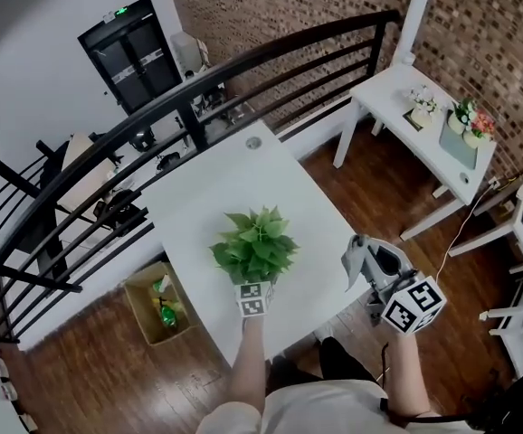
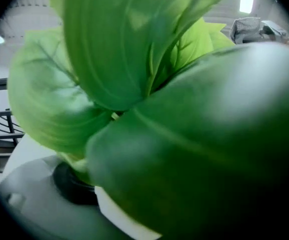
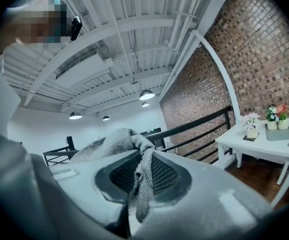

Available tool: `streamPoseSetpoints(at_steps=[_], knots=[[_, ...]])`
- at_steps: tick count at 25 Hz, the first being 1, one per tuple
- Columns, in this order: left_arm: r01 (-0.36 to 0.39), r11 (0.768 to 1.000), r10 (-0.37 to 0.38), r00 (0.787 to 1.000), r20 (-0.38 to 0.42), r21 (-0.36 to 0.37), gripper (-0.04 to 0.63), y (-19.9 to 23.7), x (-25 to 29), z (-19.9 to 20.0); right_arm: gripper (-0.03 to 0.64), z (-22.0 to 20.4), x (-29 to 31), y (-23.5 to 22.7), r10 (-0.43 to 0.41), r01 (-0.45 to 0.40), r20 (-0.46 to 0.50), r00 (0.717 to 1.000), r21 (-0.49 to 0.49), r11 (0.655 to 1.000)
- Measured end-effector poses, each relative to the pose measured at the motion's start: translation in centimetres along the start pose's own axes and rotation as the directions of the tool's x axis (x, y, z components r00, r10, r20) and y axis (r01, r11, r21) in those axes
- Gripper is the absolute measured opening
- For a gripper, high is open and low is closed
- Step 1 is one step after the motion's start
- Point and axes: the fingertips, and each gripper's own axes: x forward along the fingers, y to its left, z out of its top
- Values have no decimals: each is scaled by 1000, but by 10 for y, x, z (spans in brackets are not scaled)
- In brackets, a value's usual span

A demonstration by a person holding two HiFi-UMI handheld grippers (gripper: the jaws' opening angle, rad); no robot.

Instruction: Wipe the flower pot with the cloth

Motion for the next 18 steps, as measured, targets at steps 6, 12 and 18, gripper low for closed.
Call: streamPoseSetpoints(at_steps=[6, 12, 18], knots=[[31, 995, -33, 999, -10, -99, 554, -4, -1, 5, 18, 6, -6, -4, -5, 5, 17, 1000, -6, 1000], [266, 895, -262, 963, 60, -359, 551, -27, -16, 26, 18, 15, -3, 2, 15, -14, 44, 999, -7, 1000], [504, 710, -421, 863, 277, -492, 551, -50, -67, 98, 18, 25, 5, 16, 85, -83, 48, 995, -40, 996]])
